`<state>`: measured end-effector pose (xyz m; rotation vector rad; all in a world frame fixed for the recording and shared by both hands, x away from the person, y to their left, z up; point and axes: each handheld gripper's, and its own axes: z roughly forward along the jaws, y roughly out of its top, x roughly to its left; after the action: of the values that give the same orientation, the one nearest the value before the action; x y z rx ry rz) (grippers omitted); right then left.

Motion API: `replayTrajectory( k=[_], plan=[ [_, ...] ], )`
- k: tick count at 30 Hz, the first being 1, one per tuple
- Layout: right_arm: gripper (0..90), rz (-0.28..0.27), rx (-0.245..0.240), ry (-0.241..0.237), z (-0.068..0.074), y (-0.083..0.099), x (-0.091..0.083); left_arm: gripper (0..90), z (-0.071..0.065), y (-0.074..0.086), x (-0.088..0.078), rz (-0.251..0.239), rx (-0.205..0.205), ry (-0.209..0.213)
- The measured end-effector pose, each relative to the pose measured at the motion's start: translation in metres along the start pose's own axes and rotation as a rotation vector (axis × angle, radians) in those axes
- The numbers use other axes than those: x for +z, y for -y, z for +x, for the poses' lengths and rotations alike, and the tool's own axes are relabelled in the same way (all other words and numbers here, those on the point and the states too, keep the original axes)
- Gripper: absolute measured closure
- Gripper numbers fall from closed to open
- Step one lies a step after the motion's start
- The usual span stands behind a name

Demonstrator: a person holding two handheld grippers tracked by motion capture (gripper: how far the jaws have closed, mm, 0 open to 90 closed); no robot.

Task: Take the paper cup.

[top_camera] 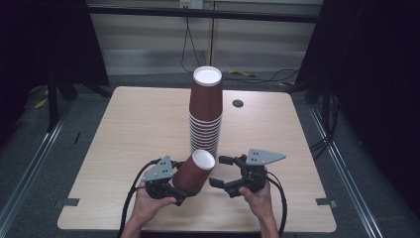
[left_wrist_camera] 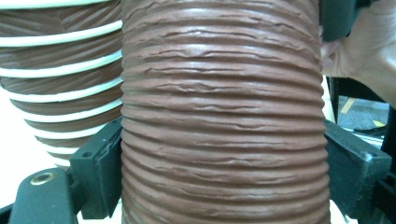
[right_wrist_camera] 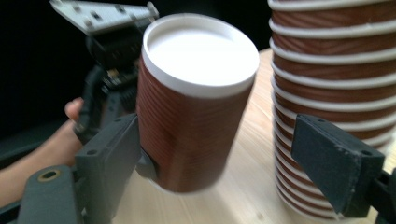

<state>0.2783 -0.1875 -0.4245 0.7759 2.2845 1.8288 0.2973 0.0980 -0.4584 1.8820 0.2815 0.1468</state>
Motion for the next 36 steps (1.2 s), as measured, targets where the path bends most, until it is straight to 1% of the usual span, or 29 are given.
replayTrajectory(
  k=[1, 2, 3, 5, 7, 11, 14, 15, 18, 19, 21, 22, 23, 25, 26, 27, 28, 32, 33, 34, 36],
  plan=[
    [15.6, 0.02, -0.001, 0.01, 0.0, 0.001, 0.0, 14.2, 0.0, 0.0, 0.0, 0.005, 0.003, -0.001],
    [15.6, 0.02, -0.001, 0.01, 0.0, 0.001, 0.0, 14.2, 0.0, 0.0, 0.0, 0.005, 0.003, -0.001],
    [15.6, 0.036, -0.001, 0.005, 0.0, 0.001, 0.0, 14.3, 0.001, 0.0, 0.0, 0.021, 0.007, 0.003],
    [15.6, 0.052, -0.007, 0.014, 0.0, 0.001, 0.0, 14.3, 0.001, -0.001, 0.001, 0.045, 0.014, 0.002],
    [15.6, 0.066, -0.008, 0.011, 0.0, 0.001, 0.0, 14.3, 0.001, -0.002, 0.001, 0.069, 0.027, -0.006],
    [16.0, 0.088, -0.016, 0.013, 0.0, 0.0, -0.001, 14.3, 0.001, -0.004, 0.001, 0.085, 0.041, 0.0],
    [16.5, 0.123, -0.023, 0.054, 0.0, 0.001, -0.001, 14.3, 0.002, -0.005, 0.001, 0.093, 0.046, 0.003],
    [16.4, 0.138, -0.024, 0.064, -0.001, 0.002, -0.001, 14.3, 0.002, -0.006, 0.002, 0.107, 0.052, 0.005],
    [15.5, 0.158, -0.024, 0.069, -0.002, 0.003, -0.001, 14.3, 0.004, -0.007, 0.003, 0.128, 0.064, 0.01],
    [15.5, 0.162, -0.022, 0.065, -0.002, 0.003, -0.001, 14.3, 0.004, -0.006, 0.004, 0.127, 0.056, 0.012],
    [15.5, 0.169, -0.022, 0.058, -0.002, 0.003, 0.0, 14.3, 0.005, -0.006, 0.005, 0.137, 0.06, 0.011],
    [15.5, 0.175, -0.023, 0.056, -0.002, 0.003, 0.001, 14.3, 0.006, -0.006, 0.007, 0.159, 0.06, 0.009],
    [15.5, 0.181, -0.024, 0.054, -0.002, 0.003, 0.001, 14.3, 0.006, -0.006, 0.008, 0.168, 0.054, 0.004],
    [15.4, 0.189, -0.023, 0.05, -0.002, 0.003, 0.001, 14.3, 0.006, -0.007, 0.009, 0.191, 0.061, 0.007],
    [15.4, 0.191, -0.021, 0.045, -0.002, 0.003, 0.001, 14.3, 0.006, -0.008, 0.01, 0.207, 0.075, 0.005],
    [15.4, 0.191, -0.015, 0.039, -0.002, 0.003, 0.0, 14.3, 0.005, -0.009, 0.011, 0.218, 0.081, 0.005],
    [15.4, 0.195, -0.013, 0.042, -0.003, 0.003, 0.0, 14.3, 0.005, -0.011, 0.011, 0.234, 0.092, 0.008],
    [15.4, 0.224, -0.029, 0.045, -0.004, 0.002, 0.003, 14.3, 0.004, -0.014, 0.011, 0.28, 0.119, 0.012],
    [15.4, 0.232, -0.029, 0.042, -0.005, 0.002, 0.004, 14.3, 0.005, -0.014, 0.011, 0.289, 0.118, 0.007],
    [15.4, 0.234, -0.029, 0.04, -0.005, 0.002, 0.004, 14.3, 0.006, -0.015, 0.011, 0.302, 0.125, 0.004],
    [15.4, 0.24, -0.025, 0.035, -0.005, 0.003, 0.006, 14.3, 0.007, -0.017, 0.01, 0.309, 0.133, 0.013]
  ],
)
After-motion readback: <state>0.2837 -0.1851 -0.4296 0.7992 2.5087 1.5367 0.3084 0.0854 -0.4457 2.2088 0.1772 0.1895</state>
